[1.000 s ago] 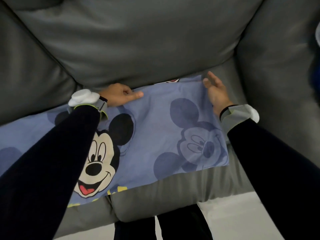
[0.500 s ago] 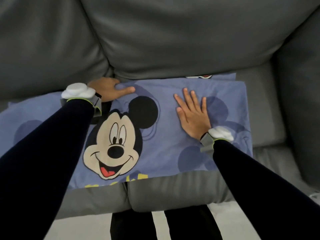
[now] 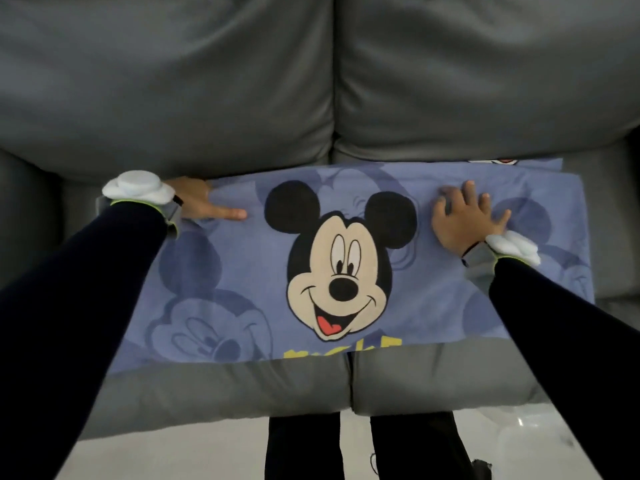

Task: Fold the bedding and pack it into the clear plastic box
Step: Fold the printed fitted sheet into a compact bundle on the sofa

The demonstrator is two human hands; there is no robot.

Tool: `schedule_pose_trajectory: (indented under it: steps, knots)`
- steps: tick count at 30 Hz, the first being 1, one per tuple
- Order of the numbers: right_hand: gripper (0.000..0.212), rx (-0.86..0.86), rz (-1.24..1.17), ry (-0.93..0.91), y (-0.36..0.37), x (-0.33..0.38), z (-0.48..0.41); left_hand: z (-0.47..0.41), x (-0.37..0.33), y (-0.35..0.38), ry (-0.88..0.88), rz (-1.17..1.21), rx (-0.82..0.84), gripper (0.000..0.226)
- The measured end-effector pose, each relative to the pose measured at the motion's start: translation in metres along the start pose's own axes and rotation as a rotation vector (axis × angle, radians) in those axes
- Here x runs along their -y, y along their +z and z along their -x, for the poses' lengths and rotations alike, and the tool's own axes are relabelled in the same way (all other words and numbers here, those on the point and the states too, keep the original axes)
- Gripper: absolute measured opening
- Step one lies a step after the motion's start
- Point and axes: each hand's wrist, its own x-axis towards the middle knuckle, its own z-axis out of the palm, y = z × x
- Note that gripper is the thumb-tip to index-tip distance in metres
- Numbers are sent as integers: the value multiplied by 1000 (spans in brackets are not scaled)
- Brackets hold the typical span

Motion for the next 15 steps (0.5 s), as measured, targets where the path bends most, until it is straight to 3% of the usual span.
schedule_pose_trajectory:
  steps: [1,3,6,8,11,15]
  knots:
    - [55,-42,-34,20,4,23,6,6,18,1,45,30,20,93]
    - [58,-171,-127,-113,25,78,28,13,44,0,112,75,-16,74]
    - [49,-143,-105,-377,68,117,70,12,44,1,97,222,-160,72]
    - [48,-192,11,-352,90,117,83,15,54,5,44,173,-263,83]
    - [49,-194,75,-311,102,121,77,16,92,15,-29,88,-199,100]
    - [49,-183,95,-283,95,127,76,29,121,20,42,50,-168,83]
